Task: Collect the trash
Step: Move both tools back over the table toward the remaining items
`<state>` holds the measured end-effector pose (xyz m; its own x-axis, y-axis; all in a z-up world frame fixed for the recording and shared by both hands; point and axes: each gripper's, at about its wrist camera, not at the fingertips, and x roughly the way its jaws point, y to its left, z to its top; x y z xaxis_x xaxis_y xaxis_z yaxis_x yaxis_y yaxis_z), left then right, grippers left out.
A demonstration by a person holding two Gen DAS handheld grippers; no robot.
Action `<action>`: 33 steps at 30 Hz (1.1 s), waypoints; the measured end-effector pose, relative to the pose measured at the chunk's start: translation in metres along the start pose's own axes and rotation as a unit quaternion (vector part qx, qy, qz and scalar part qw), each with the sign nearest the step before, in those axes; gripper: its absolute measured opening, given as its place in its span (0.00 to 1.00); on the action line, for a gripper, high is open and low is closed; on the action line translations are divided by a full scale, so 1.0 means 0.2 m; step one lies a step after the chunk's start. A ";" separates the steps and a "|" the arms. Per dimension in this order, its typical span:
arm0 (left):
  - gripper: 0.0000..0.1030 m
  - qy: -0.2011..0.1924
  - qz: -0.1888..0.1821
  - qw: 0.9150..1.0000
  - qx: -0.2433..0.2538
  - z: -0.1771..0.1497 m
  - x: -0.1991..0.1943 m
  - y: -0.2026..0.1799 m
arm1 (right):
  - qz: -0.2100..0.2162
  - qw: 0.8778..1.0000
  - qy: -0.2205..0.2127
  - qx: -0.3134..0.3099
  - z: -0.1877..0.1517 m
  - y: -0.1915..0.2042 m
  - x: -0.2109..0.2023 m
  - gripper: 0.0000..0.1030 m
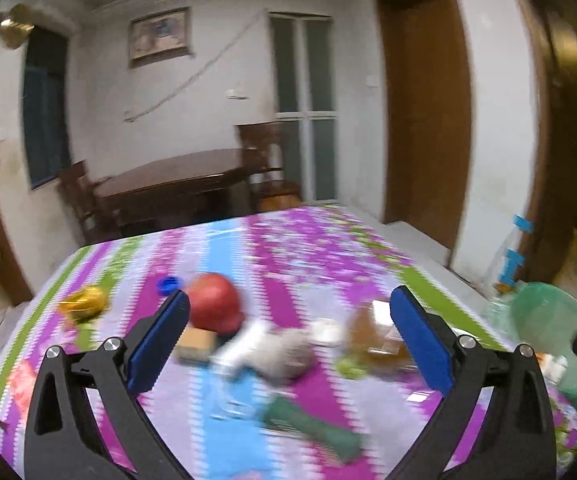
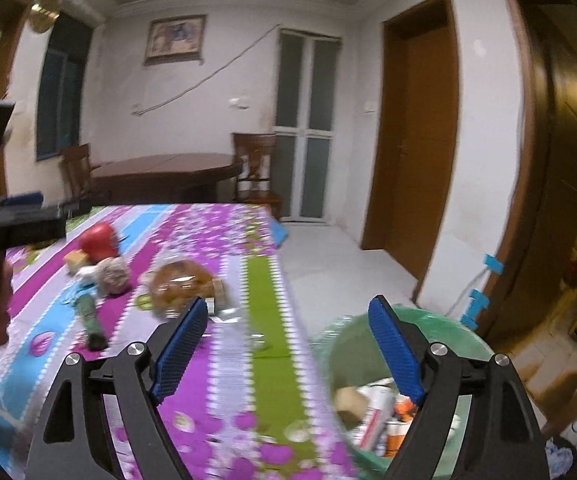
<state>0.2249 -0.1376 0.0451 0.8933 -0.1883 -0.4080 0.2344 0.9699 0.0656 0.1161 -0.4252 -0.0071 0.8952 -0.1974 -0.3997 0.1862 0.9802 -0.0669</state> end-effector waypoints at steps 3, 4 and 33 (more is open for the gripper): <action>0.94 0.018 0.040 0.999 -0.024 0.04 0.06 0.20 | 0.024 1.000 0.010 -0.018 0.04 0.13 0.05 0.80; 0.94 0.029 0.062 0.997 -0.037 0.05 0.10 0.29 | 0.036 0.999 0.014 -0.022 0.06 0.19 0.08 0.80; 0.94 0.148 0.081 0.973 -0.154 -0.13 0.41 0.81 | 0.225 0.934 0.223 -0.162 0.05 1.10 0.64 0.57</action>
<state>0.3273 0.0085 -0.0012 0.7484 -0.0198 -0.6630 -0.0684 0.9919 -0.1069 0.2759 -0.2360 -0.0635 0.5818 0.1915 -0.7905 -0.3662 0.9295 -0.0444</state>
